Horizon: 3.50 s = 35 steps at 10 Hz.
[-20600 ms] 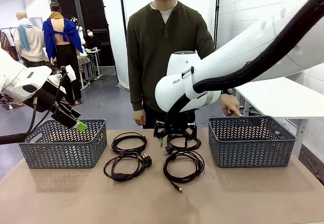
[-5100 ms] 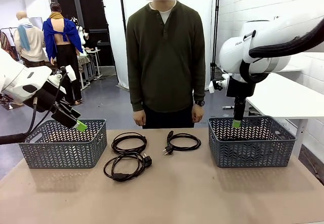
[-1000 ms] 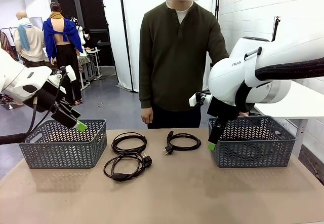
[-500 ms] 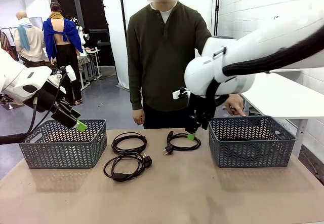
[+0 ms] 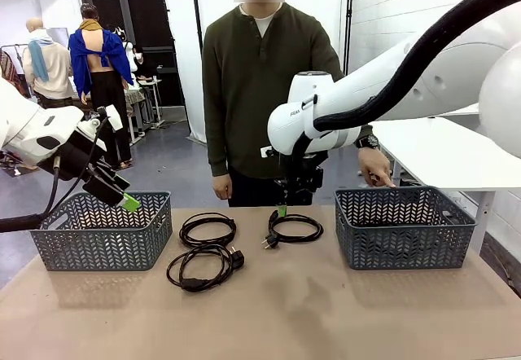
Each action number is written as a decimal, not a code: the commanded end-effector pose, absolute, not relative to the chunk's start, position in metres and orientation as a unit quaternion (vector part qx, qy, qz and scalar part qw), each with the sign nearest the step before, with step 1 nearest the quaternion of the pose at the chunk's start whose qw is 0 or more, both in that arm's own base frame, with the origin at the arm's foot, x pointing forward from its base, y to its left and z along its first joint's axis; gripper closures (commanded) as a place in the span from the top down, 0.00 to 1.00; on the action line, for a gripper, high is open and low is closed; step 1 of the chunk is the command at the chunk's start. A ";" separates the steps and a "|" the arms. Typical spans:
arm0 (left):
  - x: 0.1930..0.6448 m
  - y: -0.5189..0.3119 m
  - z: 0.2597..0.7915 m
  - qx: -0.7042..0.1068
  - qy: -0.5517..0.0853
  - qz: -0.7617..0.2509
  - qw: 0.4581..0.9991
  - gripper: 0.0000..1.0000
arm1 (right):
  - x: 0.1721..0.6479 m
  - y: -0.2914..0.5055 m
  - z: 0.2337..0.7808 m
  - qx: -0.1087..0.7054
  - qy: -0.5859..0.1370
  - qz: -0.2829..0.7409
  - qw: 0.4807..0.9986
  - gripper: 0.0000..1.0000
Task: Organize the cables according to human instructions.
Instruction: Pick up a bundle of cables and place it in the basket indicated by the human.
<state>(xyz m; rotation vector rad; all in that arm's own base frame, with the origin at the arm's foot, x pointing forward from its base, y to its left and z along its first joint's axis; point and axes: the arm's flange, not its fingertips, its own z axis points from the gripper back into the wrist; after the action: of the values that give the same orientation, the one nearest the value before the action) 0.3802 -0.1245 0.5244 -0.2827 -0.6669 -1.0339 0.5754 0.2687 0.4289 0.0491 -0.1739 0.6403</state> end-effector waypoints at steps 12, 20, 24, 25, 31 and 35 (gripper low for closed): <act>0.381 -0.122 0.522 -0.141 -0.313 -0.487 0.803 1.00 | 0.576 0.270 0.430 0.025 -0.085 0.315 0.945 1.00; 0.381 -0.122 0.522 -0.141 -0.313 -0.487 0.803 1.00 | 0.653 0.320 0.397 0.024 -0.062 0.105 0.992 1.00; 0.381 -0.122 0.522 -0.141 -0.313 -0.487 0.803 1.00 | 0.667 0.325 0.367 0.021 -0.054 0.060 0.997 1.00; 0.381 -0.122 0.522 -0.141 -0.313 -0.487 0.803 1.00 | 0.670 0.324 0.362 0.013 -0.068 0.048 0.996 1.00; 0.381 -0.122 0.522 -0.141 -0.313 -0.487 0.803 1.00 | 0.667 0.318 0.352 0.032 -0.050 0.053 0.997 1.00; 0.381 -0.122 0.522 -0.141 -0.313 -0.487 0.803 1.00 | 0.682 0.320 0.344 0.034 -0.028 0.069 0.997 1.00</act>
<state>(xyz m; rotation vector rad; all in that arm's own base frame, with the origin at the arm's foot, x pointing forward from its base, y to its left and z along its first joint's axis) 0.3801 -0.1245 0.5244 -0.2827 -0.6669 -1.0338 0.6685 0.3196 0.3451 0.0611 -0.0809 0.1156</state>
